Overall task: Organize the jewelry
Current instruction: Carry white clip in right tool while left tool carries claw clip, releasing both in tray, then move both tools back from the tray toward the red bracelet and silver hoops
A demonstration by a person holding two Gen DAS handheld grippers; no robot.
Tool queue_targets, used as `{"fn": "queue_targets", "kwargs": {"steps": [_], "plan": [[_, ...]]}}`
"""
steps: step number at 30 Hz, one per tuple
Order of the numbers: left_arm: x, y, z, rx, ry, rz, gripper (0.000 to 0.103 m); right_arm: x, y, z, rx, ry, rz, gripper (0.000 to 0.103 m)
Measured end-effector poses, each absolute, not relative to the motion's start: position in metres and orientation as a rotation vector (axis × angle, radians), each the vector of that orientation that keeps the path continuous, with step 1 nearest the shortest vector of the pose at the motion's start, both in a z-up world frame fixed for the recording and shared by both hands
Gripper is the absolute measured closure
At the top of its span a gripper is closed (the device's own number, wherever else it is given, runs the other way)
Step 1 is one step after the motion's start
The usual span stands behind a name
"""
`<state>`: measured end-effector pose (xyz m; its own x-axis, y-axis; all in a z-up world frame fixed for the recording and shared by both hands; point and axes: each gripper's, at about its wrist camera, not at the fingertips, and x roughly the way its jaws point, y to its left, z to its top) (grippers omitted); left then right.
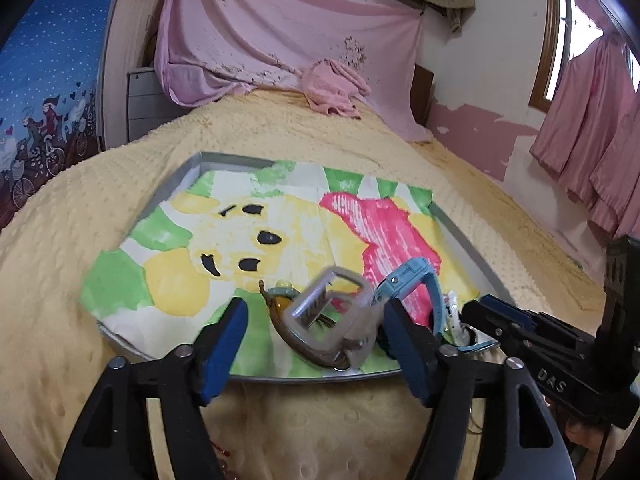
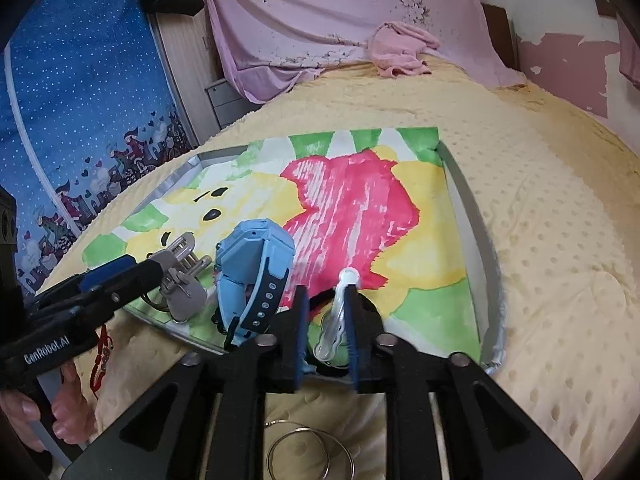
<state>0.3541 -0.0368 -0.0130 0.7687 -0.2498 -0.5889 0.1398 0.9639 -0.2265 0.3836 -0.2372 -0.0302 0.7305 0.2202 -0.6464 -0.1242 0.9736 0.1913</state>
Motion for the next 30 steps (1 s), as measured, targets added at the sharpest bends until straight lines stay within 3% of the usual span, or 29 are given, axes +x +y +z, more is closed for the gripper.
{"fn": "queue_targets", "kwargs": {"steps": [4,7,9,12,18,30], "plan": [[0.339,-0.031,-0.001,-0.190,0.607,-0.209,0.024,0.361,-0.239,-0.013,0.117,0.633,0.180,0.064],[0.325,-0.026,0.007,-0.191,0.577,-0.198,0.013,0.337,-0.243,0.003,0.117,0.538,0.172,0.049],[0.310,-0.021,0.012,-0.201,0.537,-0.187,0.002,0.318,-0.246,0.013,0.124,0.469,0.160,0.034],[0.287,-0.014,0.017,-0.212,0.467,-0.180,0.000,0.293,-0.248,0.026,0.128,0.386,0.143,0.017],[0.251,-0.002,0.022,-0.198,0.382,-0.159,0.000,0.250,-0.240,0.042,0.097,0.290,0.143,0.007],[0.187,0.019,0.012,-0.138,0.328,-0.143,0.000,0.192,-0.226,0.042,0.071,0.219,0.146,0.006]]}}
